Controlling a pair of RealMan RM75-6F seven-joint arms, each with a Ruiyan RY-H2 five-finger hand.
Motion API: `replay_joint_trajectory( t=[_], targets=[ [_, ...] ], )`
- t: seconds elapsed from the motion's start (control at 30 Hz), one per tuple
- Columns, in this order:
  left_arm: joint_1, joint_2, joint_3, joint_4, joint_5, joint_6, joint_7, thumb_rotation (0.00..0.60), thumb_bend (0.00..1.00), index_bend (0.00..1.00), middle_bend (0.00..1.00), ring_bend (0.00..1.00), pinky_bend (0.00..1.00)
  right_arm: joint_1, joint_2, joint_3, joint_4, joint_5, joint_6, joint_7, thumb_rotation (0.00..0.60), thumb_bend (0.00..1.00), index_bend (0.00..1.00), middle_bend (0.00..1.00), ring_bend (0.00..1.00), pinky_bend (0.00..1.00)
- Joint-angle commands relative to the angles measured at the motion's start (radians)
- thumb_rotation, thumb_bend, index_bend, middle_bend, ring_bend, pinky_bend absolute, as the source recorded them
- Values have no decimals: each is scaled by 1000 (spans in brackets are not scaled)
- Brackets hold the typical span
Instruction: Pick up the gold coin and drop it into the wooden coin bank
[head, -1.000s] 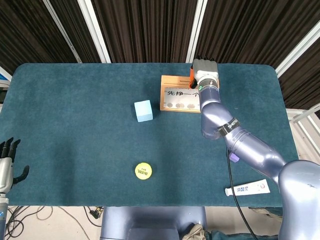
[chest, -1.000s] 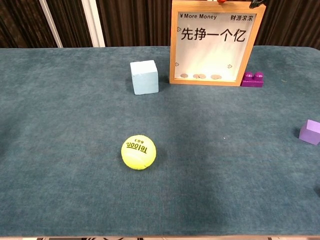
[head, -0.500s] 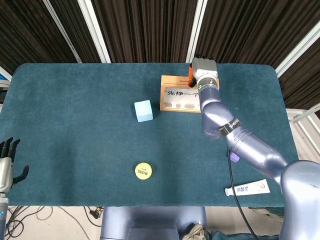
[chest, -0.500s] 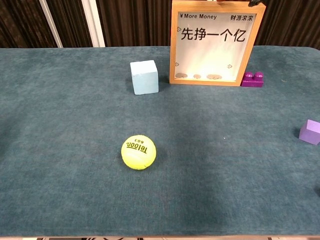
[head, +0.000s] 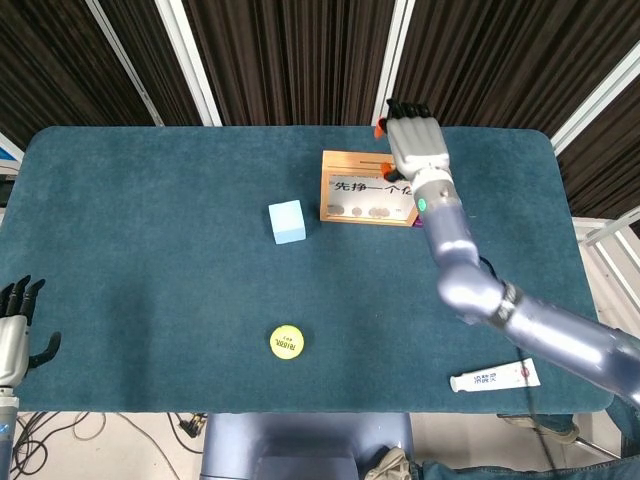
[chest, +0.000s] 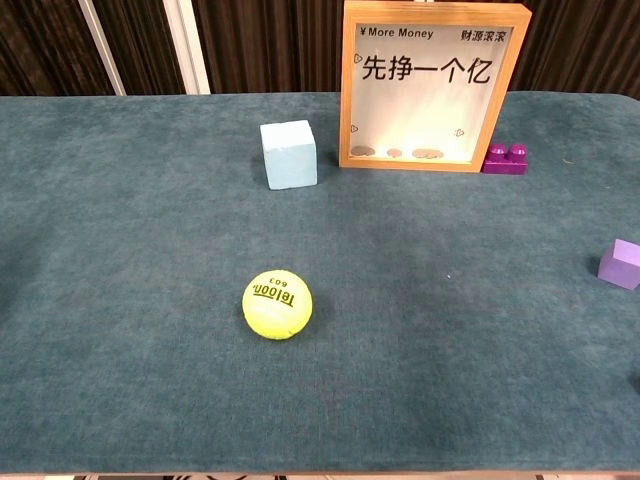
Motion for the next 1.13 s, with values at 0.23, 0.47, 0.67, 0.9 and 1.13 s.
replay_joint_trajectory(
  t=[0.23,0.47,0.67,0.9,1.13],
  targets=[
    [0,-1,-1,5,11,5,-10,600,340,110,5,0,0,-516,181,-263,-396,-733,428,395,600,452,219,20,0,0],
    [0,-7,-1,12,24,15,-4,600,340,109,5,0,0,-785,107,-479,-244,-1091,694,597,600,452,213,20,0,0],
    [2,-9,7,18,42,23,5,600,341,107,5,0,0,-915,52,-561,-153,-1183,807,649,600,452,149,21,0,0],
    [1,-9,17,28,77,30,9,600,340,101,5,0,0,-988,52,-591,-158,-1241,861,622,600,452,143,21,0,0],
    [5,-11,30,37,130,49,-4,600,340,101,5,0,0,-1018,61,-602,-170,-1256,844,653,600,452,143,21,0,0]
  ],
)
